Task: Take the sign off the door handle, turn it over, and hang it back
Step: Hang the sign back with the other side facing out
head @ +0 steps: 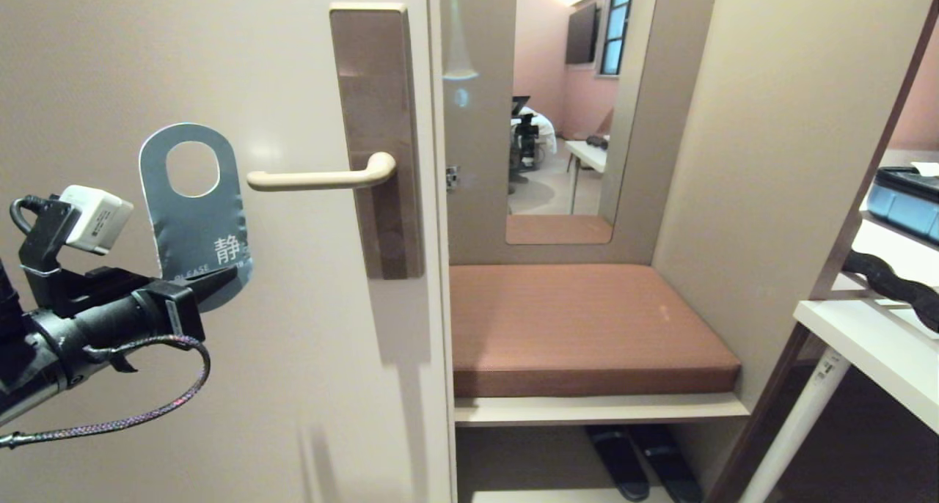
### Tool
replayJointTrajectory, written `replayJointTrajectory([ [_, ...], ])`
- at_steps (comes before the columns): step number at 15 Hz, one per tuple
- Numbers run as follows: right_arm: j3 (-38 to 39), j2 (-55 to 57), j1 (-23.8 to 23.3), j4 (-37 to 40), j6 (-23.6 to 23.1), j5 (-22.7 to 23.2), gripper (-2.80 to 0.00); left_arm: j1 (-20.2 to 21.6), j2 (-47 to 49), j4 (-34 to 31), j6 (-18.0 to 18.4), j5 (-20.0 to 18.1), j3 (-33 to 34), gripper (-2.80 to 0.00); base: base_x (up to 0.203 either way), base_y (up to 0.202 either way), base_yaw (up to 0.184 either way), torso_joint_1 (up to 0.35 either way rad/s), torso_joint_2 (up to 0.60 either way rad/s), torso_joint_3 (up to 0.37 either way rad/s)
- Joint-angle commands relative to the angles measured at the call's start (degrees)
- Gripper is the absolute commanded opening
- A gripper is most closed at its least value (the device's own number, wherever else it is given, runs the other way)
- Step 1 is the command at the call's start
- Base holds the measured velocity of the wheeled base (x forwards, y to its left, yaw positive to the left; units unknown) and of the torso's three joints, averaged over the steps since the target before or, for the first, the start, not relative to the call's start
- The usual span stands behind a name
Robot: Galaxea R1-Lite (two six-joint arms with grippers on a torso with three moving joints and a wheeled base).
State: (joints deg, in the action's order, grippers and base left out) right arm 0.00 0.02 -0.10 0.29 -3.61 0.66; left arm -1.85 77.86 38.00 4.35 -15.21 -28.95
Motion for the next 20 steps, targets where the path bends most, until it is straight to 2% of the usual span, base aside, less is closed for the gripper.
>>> replayJointTrajectory([
  [1,0.0,-0.02,0.01,0.06,-0.08,0.04,-2.8,-0.8,0.27,0.23,-0.05,-0.08,-0.32,-2.8,0.0,0.0,0.0,0.0,0.0,0.0],
  [7,0.0,-0.02,0.01,-0.01,-0.08,0.04,-2.8,-2.03,2.73,0.23,0.04,0.01,-2.51,-2.8,0.0,0.0,0.0,0.0,0.0,0.0],
  [13,0.0,-0.02,0.01,-0.03,-0.08,0.04,-2.8,-5.45,3.79,0.32,-0.05,1.42,-2.25,-2.8,0.0,0.0,0.0,0.0,0.0,0.0],
  [20,0.0,-0.02,0.01,-0.03,-0.08,0.04,-2.8,-5.91,4.96,0.32,0.04,1.42,-2.43,-2.8,0.0,0.0,0.0,0.0,0.0,0.0],
])
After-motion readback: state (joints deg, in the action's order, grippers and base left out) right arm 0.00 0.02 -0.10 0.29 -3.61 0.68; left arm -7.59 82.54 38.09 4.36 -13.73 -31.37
